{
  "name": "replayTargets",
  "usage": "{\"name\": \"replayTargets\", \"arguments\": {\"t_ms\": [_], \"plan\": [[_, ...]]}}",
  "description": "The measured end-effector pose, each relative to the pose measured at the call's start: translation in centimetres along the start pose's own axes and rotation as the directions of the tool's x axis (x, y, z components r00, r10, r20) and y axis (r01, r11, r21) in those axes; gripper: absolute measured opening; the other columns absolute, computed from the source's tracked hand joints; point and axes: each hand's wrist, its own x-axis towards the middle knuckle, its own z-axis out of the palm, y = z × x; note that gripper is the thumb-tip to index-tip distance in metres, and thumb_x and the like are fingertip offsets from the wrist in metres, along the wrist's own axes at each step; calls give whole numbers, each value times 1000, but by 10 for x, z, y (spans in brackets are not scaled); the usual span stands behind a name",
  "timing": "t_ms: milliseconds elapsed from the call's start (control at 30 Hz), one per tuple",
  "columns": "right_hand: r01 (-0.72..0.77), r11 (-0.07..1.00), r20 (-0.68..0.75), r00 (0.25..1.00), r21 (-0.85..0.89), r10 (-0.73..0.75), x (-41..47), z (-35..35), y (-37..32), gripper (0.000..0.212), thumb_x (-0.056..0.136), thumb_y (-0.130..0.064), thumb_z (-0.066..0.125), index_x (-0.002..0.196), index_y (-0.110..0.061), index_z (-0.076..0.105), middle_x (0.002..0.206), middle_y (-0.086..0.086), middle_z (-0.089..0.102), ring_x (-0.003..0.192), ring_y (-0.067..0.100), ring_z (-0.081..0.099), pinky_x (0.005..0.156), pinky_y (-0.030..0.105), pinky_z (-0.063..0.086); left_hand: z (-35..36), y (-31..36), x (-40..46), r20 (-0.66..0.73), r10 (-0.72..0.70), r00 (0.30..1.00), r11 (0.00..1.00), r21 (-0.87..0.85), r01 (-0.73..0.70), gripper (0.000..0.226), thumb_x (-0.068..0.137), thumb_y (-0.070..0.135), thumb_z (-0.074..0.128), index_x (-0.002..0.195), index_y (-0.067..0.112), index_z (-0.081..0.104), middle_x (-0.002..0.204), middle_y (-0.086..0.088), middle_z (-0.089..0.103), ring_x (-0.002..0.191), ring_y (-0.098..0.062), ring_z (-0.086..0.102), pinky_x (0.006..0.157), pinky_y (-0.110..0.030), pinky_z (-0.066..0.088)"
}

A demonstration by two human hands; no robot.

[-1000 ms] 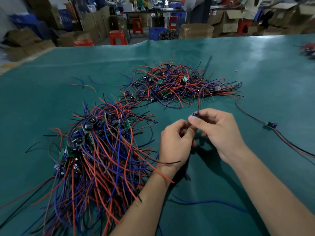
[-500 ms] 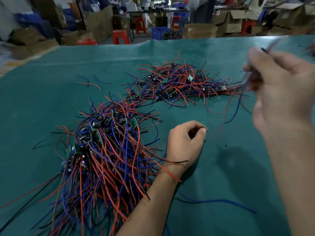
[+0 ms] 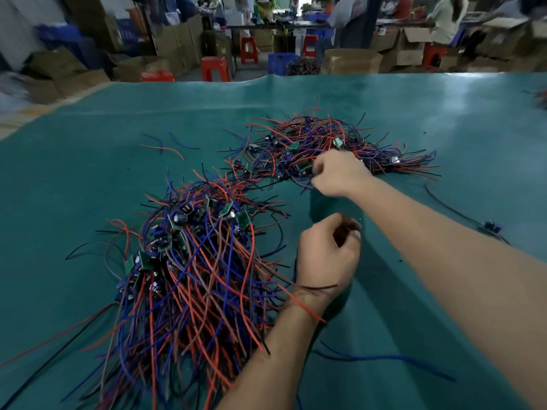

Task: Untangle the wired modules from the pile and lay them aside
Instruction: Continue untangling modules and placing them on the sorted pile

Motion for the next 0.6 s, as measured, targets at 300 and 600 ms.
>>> {"name": "replayTargets", "arguments": {"t_ms": [300,600], "plan": [[-3,953,-231,970,303,77,3,-1,44,22,83,-11,66,68,-22,78,80,1,78,79,21,70,71,23,50,0,0,0,-35,0,999,1000,7,0,15,84,8,62,86,16,75,75,2,73,71,-12,66,72,-30,54],[89,591,-236,956,802,176,-51,-22,71,12,65,-15,68,58,-12,77,66,15,74,50,18,60,45,22,49,3,-3,4,-169,-58,984,995,-86,43,12,95,17,58,90,15,68,81,-1,72,77,-19,66,74,-38,55]]}}
